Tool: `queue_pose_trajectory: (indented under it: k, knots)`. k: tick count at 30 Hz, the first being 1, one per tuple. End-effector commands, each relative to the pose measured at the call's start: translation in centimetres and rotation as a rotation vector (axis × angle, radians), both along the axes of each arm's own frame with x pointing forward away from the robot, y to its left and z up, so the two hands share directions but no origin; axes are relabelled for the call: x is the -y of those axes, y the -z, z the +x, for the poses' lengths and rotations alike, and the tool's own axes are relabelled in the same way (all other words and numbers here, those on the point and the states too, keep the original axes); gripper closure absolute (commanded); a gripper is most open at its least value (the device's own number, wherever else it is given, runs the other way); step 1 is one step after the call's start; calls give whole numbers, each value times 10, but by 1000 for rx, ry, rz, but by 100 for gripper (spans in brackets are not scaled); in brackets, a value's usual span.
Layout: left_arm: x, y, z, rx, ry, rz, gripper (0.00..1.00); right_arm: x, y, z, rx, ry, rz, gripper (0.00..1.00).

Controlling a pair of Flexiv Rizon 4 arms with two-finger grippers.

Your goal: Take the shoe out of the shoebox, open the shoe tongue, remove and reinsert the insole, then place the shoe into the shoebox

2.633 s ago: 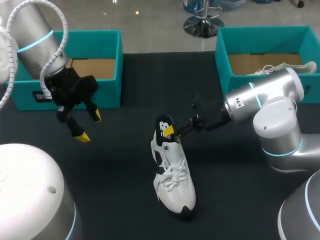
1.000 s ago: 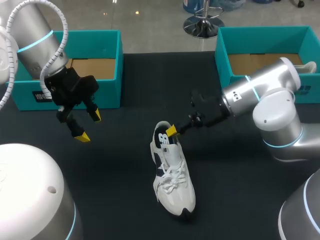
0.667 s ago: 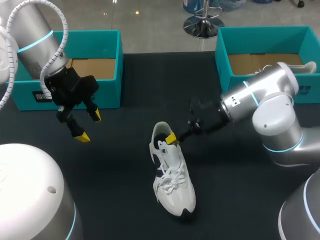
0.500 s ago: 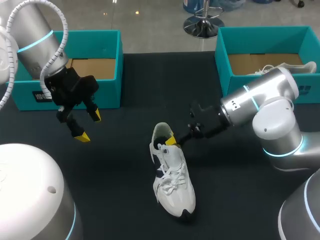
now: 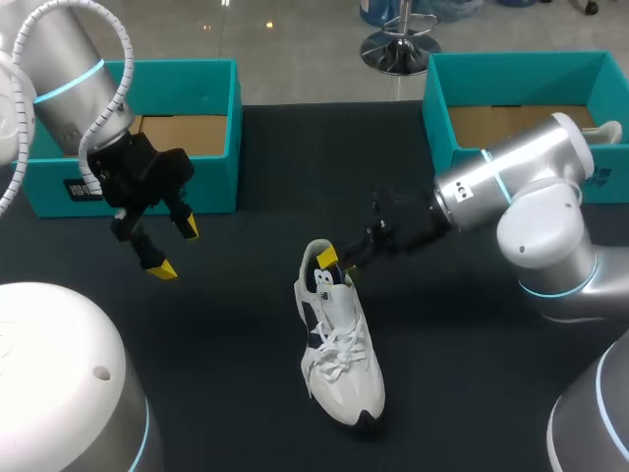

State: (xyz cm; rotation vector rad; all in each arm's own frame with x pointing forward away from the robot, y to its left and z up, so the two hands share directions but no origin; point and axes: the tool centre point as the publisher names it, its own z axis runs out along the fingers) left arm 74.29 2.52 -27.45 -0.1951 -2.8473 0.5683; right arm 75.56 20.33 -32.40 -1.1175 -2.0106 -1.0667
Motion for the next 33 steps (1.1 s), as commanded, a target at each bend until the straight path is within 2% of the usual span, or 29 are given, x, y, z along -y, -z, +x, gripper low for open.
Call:
queue_pose_trajectory:
  k: [1,5,8,10,12,13,16,18,33]
  knots:
    - [0,0,0,0,1,2,0,10,-22,2,30,18,-35,0]
    - [0,0,0,0,1,2,0,20,-39,9,73,54,-50,0]
    - [0,0,0,0,1,2,0,25,-53,10,71,111,-99,0]
    - [0,0,0,0,1,2,0,25,-61,9,47,148,-139,0]
    - [0,0,0,0,1,2,0,26,-67,6,-14,217,-174,0]
    - [0,0,0,0,1,2,0,27,-68,3,-70,250,-198,0]
    - [0,0,0,0,1,2,0,32,-68,-10,-152,336,-244,0]
    - [0,0,0,0,1,2,0,31,-70,-19,-177,337,-228,0]
    - [0,0,0,0,1,2,0,31,-70,-19,-177,337,-228,0]
